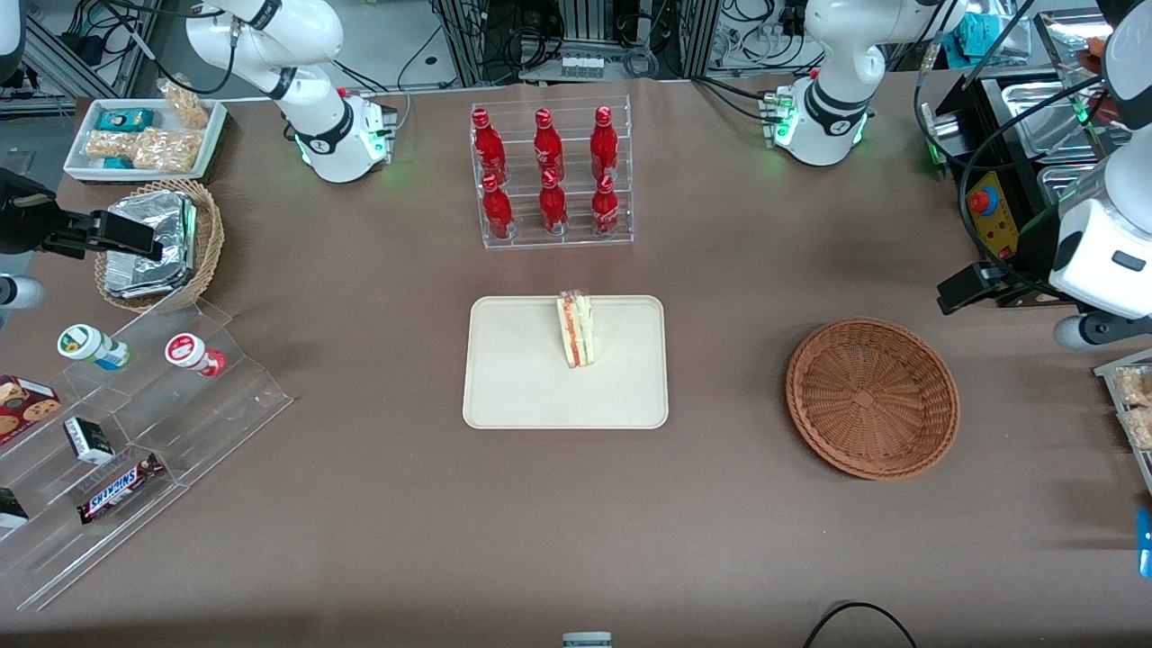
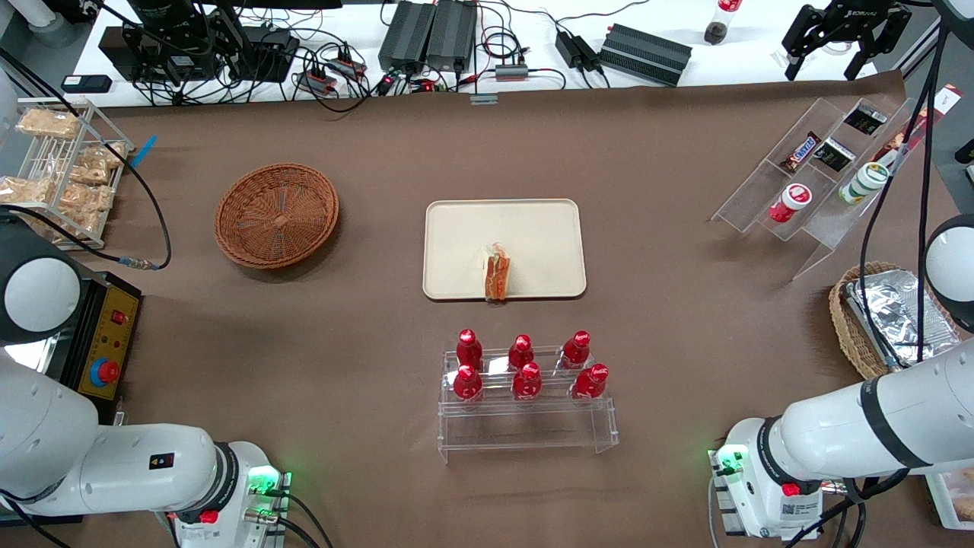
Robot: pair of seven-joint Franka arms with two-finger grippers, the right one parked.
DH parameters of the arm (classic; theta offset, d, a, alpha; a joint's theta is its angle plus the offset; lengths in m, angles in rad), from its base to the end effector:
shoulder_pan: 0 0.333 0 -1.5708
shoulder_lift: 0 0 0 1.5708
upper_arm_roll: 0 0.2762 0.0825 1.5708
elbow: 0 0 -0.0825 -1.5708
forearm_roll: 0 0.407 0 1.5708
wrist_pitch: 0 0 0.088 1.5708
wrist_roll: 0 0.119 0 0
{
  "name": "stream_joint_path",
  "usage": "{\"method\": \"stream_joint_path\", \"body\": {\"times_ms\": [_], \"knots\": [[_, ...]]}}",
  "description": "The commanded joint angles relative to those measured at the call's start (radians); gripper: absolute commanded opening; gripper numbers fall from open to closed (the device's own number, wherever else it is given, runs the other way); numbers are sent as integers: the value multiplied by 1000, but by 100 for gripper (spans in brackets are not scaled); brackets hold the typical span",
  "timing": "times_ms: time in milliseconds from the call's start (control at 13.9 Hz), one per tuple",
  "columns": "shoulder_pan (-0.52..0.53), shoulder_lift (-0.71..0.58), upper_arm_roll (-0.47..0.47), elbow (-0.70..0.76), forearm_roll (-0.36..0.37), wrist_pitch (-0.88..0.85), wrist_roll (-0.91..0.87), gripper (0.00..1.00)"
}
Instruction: Place sandwich from basket to tray
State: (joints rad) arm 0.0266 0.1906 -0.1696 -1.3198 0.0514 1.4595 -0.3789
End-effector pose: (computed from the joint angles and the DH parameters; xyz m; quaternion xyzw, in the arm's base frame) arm 0.6118 -0.0718 0.5736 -0.9923 -0.1210 0.0209 0.0155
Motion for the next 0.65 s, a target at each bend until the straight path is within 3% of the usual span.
{"method": "stream_joint_path", "body": {"times_ms": [0,575], "knots": [[-17,-5,1,-7,33,10,-3,100],[-19,-2,2,-32,28,7,-8,100]]}}
